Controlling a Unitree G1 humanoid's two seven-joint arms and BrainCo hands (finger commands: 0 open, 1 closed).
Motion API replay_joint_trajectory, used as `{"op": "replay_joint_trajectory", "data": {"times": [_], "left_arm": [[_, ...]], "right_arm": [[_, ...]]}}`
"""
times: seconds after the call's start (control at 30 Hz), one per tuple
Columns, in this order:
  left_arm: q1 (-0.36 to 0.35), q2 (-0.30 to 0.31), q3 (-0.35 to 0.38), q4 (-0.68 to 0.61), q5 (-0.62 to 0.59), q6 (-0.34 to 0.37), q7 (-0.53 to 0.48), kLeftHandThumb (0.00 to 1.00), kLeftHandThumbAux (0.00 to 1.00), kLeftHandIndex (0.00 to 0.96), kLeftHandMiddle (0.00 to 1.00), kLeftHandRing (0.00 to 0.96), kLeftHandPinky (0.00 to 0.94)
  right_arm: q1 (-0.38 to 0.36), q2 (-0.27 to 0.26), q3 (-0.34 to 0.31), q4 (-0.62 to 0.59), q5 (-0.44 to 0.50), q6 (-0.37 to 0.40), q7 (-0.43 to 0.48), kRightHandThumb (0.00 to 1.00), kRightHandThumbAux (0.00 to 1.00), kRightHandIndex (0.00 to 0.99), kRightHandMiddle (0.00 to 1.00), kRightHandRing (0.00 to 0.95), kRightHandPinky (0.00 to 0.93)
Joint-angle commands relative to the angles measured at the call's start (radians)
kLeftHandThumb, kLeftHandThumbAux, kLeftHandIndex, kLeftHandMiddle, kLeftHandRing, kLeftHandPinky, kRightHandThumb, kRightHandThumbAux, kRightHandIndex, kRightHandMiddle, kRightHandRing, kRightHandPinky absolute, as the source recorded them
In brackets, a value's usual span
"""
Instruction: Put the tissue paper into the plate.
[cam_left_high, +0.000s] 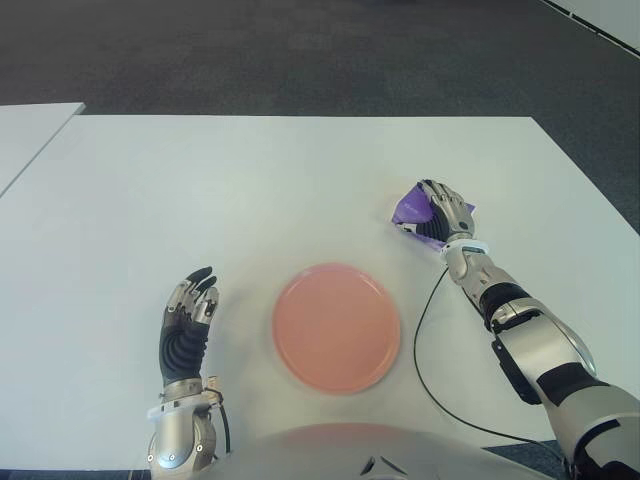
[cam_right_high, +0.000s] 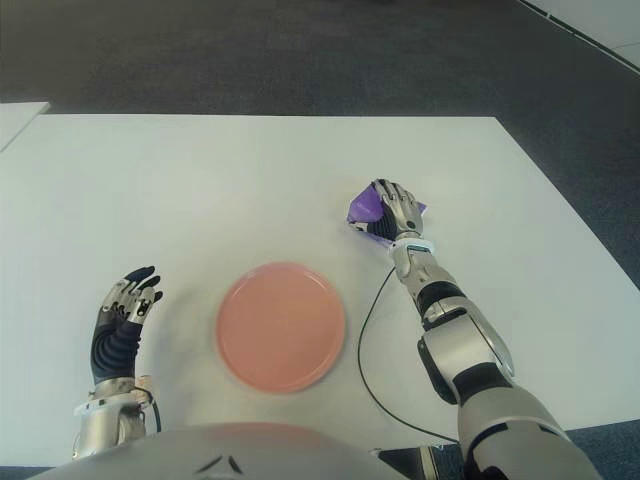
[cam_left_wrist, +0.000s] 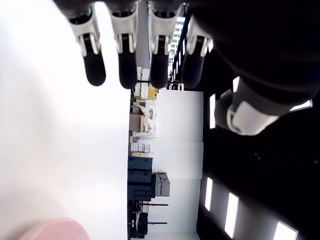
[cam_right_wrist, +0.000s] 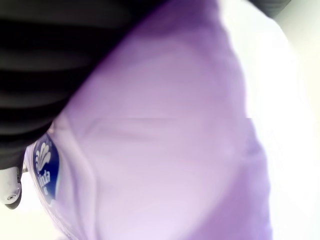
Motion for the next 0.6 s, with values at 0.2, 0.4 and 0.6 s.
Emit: {"op": "replay_joint_trajectory", "data": {"times": [0.2,0.4,0.6], "left_arm": [[0.024,0.001,-0.004,-0.02,0.008,0.008,-0.014,0.238,0.524,0.239,0.206,0.213,0.23],[0.035,0.008,0.003,-0.03,-0.003,0.009,-0.022,0.239,0.528,0.245,0.198,0.201,0.207],[0.047,0.015,0.015,-0.042,0.001,0.009,-0.024,0.231,0.528,0.24,0.192,0.19,0.199]], "right_arm": [[0.048,0.058,0.042,0.069,-0.022,0.052,0.033,0.351,0.486,0.0,0.047,0.041,0.084],[0.054,0.078,0.052,0.081,-0.021,0.069,0.037,0.344,0.482,0.0,0.045,0.041,0.088],[0.056,0.104,0.049,0.09,-0.012,0.082,0.059,0.337,0.478,0.0,0.047,0.04,0.084]]}}
